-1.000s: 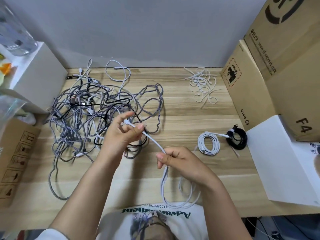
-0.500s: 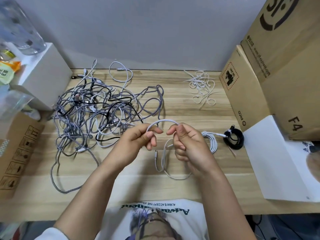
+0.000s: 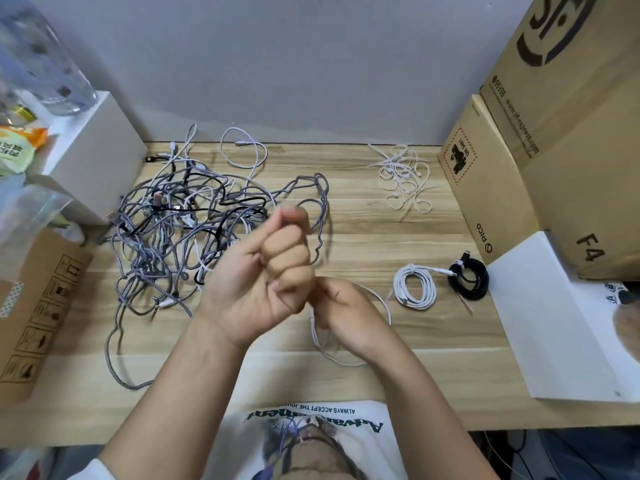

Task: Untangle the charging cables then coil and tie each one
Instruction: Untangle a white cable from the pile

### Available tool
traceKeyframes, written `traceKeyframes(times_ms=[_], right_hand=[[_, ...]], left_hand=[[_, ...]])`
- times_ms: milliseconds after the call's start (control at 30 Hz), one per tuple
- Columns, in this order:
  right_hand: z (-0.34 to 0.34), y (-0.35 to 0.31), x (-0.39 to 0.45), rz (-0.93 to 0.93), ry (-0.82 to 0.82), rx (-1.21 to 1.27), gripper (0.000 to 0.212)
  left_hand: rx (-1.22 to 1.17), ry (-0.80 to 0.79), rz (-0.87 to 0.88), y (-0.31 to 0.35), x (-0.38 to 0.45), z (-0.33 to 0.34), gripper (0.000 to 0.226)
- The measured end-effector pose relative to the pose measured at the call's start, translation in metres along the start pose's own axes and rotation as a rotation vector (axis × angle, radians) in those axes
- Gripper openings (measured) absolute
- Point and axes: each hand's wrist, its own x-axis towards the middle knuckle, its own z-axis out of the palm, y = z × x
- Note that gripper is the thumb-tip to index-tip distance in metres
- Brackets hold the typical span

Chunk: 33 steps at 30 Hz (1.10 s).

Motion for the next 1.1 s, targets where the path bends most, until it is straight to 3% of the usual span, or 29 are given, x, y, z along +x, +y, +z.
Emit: traceKeyframes(times_ms=[100, 167, 200, 433, 667, 833, 1033, 1100], right_hand=[[0.005, -0.003, -0.010, -0.009, -0.072, -0.194, 0.028], [0.004, -0.009, -0.017, -0.045, -0.078, -0.262, 0.026], [0.003, -0.013, -0.019, -0.060, -0.063, -0.294, 0.026], [-0.015, -0.029, -0.030, -0.200, 0.130, -0.444, 0.017], [-0.024, -0.034, -0.030, -0.260, 0.391, -0.152, 0.023], [-0.029, -0.036, -0.028, -0.339, 0.475, 0.015, 0.034], [-0.026, -0.040, -0.026, -0.457, 0.376, 0.348, 0.027], [-0.025, -0.040, -0.021, -0.462, 0.332, 0.380, 0.016]], left_hand=[[0.011, 0.165, 0.086, 0.005, 0.011, 0.001, 0.014], [0.208, 0.385, 0.211, 0.001, 0.015, -0.003, 0.020], [0.302, 0.398, 0.261, -0.002, 0.014, -0.005, 0.023], [0.686, 0.248, 0.110, -0.008, 0.010, -0.009, 0.029], [1.105, 0.154, -0.085, -0.014, 0.003, -0.003, 0.015], [0.903, 0.111, -0.078, -0.023, 0.005, -0.010, 0.026], [0.376, -0.267, -0.277, -0.022, 0.003, -0.002, 0.028], [0.199, -0.274, -0.264, -0.021, 0.002, 0.007, 0.027]])
